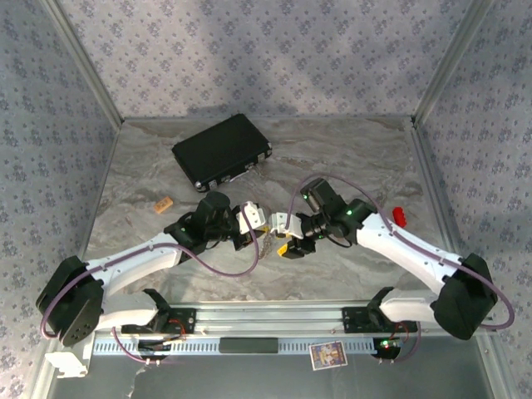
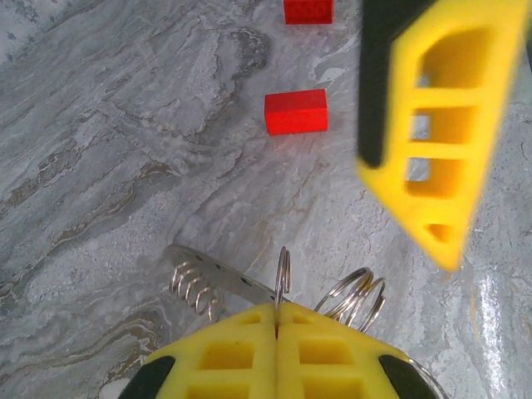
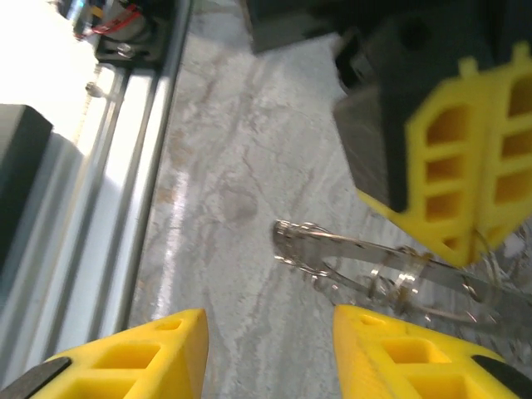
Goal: Put the keys on the keyring
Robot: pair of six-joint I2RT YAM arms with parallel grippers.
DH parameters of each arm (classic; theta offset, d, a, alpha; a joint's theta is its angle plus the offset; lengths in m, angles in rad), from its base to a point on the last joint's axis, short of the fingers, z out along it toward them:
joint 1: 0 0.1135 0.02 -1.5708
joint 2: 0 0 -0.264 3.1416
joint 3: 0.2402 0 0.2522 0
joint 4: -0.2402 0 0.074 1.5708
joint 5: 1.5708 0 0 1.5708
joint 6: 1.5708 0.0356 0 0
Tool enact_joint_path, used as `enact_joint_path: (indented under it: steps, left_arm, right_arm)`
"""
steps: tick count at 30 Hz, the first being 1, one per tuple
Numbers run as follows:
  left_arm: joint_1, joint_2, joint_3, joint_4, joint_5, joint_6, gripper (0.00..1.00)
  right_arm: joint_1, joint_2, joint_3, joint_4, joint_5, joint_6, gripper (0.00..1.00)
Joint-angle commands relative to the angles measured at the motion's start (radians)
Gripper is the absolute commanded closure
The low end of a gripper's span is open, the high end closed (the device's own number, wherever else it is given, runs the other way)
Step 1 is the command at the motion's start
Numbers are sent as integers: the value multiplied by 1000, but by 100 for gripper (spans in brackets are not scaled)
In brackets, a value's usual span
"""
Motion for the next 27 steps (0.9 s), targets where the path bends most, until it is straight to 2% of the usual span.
enact_joint_path:
  steps: [1,5,8,12,15,19,23,27]
  left_arm:
    - [-7,-29,9,34,2,-10,100]
    - [-6,-34,1,34,10,-6,100]
    - [-7,-36,-1,35,19,-4,100]
    - [-7,-33,-1,43,20,-6,100]
    - [-6,-31,-1,47,22,-10,100]
    - [-7,-34,-3,53,11,-19,100]
    - [-6,-33,-3,55,-26,-31,100]
    - [-6,-32,-3,57,-29,-43,100]
  right_arm:
    - [8,-63,-12,-32,-64,44,55]
    - [-32,-146,-99,139,85,79,58]
    - [-57,-150,-120,213,178,78,64]
    - [-42,-76,-73,168,111,52,60]
    - [-9,-41,-78,226,127,76,55]
    - [27,-21,-89,263,63,102,55]
    - [44,-26,-93,182,-38,90,55]
    - [36,-39,-91,92,-60,75,55]
